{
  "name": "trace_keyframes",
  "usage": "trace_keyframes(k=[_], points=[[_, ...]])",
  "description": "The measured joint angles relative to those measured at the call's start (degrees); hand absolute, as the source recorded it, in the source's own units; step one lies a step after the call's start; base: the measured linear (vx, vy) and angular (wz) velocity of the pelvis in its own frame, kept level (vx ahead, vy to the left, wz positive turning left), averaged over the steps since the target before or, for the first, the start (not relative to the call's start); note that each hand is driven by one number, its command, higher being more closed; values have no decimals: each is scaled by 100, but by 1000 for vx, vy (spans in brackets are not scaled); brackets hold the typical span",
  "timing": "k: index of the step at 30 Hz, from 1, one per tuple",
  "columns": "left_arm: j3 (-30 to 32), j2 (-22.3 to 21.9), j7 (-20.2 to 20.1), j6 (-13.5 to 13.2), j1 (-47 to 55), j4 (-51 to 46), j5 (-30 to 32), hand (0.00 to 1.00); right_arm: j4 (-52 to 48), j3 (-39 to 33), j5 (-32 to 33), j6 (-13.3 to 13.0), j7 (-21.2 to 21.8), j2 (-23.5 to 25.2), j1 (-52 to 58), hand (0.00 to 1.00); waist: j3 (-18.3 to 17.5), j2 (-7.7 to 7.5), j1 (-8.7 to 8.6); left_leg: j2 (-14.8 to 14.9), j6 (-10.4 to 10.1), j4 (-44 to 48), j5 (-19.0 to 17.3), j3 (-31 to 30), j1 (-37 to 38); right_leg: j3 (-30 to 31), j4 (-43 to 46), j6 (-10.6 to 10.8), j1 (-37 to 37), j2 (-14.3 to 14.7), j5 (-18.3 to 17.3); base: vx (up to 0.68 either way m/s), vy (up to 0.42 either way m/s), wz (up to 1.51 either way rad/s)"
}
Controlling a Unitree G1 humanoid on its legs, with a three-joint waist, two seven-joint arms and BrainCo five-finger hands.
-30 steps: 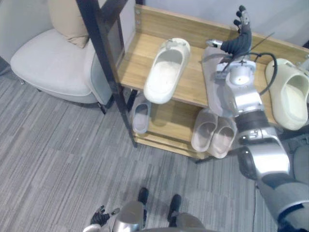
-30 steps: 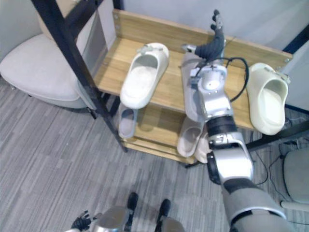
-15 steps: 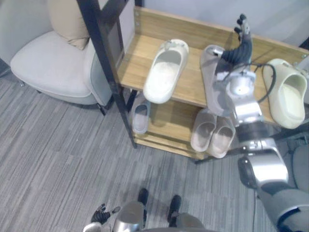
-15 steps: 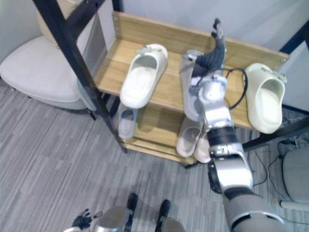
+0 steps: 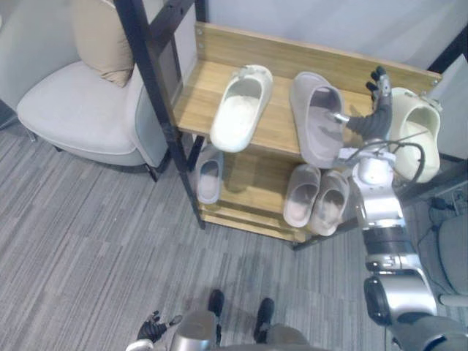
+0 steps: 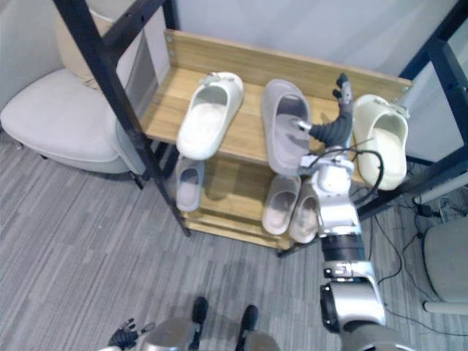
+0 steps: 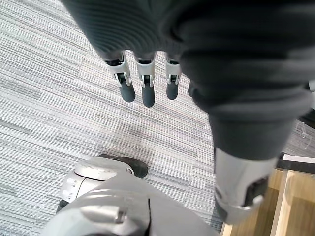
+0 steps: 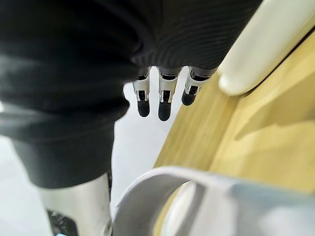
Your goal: Organize the slippers on the shoe rack
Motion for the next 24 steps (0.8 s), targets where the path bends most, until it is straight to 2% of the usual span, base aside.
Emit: trace_keyframes(k=[4,12,16,24], points=[[-17,2,-7,0,76,22,6,0,4,5,-8,2,104,0,262,0,-111,11,-57,2,-57,-134,51,-4,19,13,1,21,-37,0,15,-66,-4,1],[-95,22,-15,-2,127,136,47,0,212,234,-20,6,219,-2,366,0,-243,31,-66,-4,-63,-198,65,-1,56,16,-21,25,-32,-2,16,3,2,-1],[-104,25,-15,-3,126,140,45,0,524,261,-11,11,215,-10,155,0,-258,31,-60,-21,14,-197,127,-28,-41,-1,-46,35,-112,-8,27,45,3,3],[-104,25,-17,-7,126,142,42,0,1250,439,9,39,218,-151,-592,0,-258,33,-21,-49,28,-197,135,-93,-118,-46,-53,34,-159,-33,29,23,4,4]])
